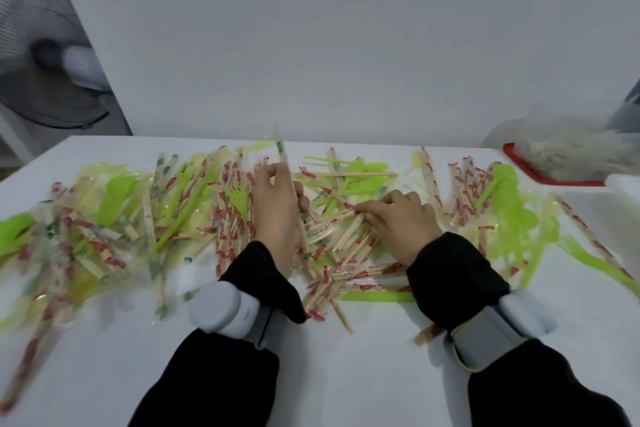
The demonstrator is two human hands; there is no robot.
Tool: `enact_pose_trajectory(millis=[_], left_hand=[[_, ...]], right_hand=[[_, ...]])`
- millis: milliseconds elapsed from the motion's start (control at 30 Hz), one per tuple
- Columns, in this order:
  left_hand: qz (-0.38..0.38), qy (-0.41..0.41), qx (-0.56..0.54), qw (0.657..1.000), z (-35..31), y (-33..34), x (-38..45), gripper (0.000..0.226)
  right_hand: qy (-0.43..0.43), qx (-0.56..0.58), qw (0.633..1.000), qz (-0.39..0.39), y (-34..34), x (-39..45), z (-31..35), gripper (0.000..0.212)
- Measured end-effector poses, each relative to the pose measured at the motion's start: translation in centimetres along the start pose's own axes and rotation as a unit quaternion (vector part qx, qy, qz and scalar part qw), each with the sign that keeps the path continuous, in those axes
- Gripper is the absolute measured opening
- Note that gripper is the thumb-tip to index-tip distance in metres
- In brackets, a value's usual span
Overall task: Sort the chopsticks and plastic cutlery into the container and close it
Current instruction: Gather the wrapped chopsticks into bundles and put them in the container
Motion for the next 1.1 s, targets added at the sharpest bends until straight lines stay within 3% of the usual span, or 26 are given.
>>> enact_pose_trajectory(millis=[133,300,400,467,533,633,700,800,833,933,1000,1100], left_hand=[[0.045,-0.03,-0.03,0.998,-0.1,0.2,-0.4,0.013],[0.07,-0.075,-0.059,0.993,0.3,0.6,-0.2,0.016],[0.087,-0.125,-0.152,0.977,0.4,0.6,0.0,0.016],[0.119,-0.157,-0.167,0.966,0.7,0.7,0.1,0.016],[0.163,-0.177,-0.17,0.956,0.5,0.9,-0.3,0.013],[0.183,-0.179,-0.243,0.936,-0.4,1.1,-0.7,0.012],[0.152,-0.153,-0.276,0.937,-1.3,0.5,-0.3,0.013],[0.086,-0.119,-0.286,0.947,-2.0,-1.3,1.5,0.017],[0.066,-0.124,-0.316,0.938,-2.3,-2.2,2.2,0.017],[0.034,-0.14,-0.406,0.902,-2.9,-4.8,3.8,0.016],[0.024,-0.14,-0.423,0.895,-3.1,-5.7,4.1,0.018],[0.042,-0.146,-0.423,0.893,-3.0,-5.3,4.0,0.01]], right_hand=[[0.067,0.104,0.991,-0.055,-0.3,0.1,-1.4,0.029],[0.203,0.29,0.927,-0.121,-2.8,-0.1,-3.0,0.018],[0.196,0.369,0.899,-0.133,-5.0,0.9,-2.7,0.012],[0.164,0.448,0.871,-0.117,-5.9,1.2,-0.6,0.018],[0.119,0.471,0.869,-0.092,-6.3,1.2,2.7,0.027],[0.045,0.452,0.887,-0.083,-5.8,1.2,6.7,0.028],[0.035,0.43,0.899,-0.076,-5.3,1.2,8.0,0.033],[0.027,0.476,0.878,-0.045,-4.7,0.7,8.7,0.025],[0.003,0.457,0.889,-0.03,-4.4,0.5,9.0,0.021],[-0.098,0.254,0.96,0.066,-3.0,-0.3,9.5,0.014],[-0.125,0.146,0.977,0.09,-2.2,-0.5,9.6,0.017],[-0.126,0.062,0.988,0.066,-2.5,0.0,9.6,0.017]])
Point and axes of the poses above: each hand's wrist, its own x-axis towards the middle knuckle, its own y-axis out of the palm, z = x × y, the point moved 3 cm from there along x, towards the middle knuckle, and after that the axes turned 8 degrees about -x, right-handed, at the moved point
